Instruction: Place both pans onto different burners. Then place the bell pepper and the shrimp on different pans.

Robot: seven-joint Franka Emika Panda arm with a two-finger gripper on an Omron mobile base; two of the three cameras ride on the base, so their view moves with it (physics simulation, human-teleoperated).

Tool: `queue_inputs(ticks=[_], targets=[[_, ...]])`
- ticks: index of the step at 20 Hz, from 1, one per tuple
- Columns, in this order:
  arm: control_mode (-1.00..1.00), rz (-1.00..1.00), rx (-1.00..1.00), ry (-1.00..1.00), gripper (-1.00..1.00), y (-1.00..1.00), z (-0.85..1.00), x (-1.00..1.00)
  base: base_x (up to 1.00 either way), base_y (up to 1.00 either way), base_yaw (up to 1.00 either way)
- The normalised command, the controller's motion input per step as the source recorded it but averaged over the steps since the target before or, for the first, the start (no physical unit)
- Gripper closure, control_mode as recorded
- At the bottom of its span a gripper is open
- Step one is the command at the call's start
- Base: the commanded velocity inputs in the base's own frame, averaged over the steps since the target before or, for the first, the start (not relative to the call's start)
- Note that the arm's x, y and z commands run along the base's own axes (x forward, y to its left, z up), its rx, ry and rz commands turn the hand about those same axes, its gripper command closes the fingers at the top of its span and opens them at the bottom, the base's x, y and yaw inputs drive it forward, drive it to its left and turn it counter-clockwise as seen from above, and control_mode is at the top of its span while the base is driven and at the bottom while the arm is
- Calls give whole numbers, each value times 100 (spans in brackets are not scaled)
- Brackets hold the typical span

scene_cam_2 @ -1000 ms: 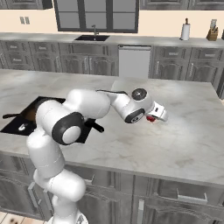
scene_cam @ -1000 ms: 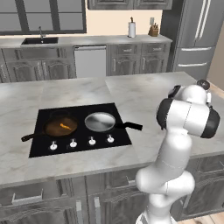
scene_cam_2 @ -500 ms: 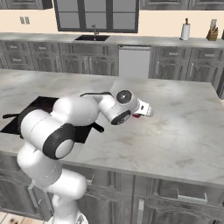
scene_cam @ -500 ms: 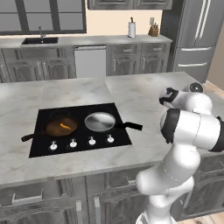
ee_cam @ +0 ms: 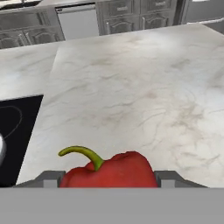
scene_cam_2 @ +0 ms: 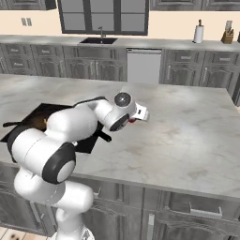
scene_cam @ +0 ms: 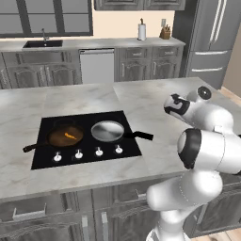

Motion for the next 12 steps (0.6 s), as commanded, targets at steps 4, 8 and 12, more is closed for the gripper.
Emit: queue_inputs(ticks=[4, 8, 12], targets=[[-100, 10, 0, 6, 100, 84, 1, 0, 0, 0, 0], [-100, 11, 0, 9, 100, 76, 2, 0, 0, 0, 0], [-100, 11, 0, 9, 100, 75, 0, 0, 0, 0, 0]])
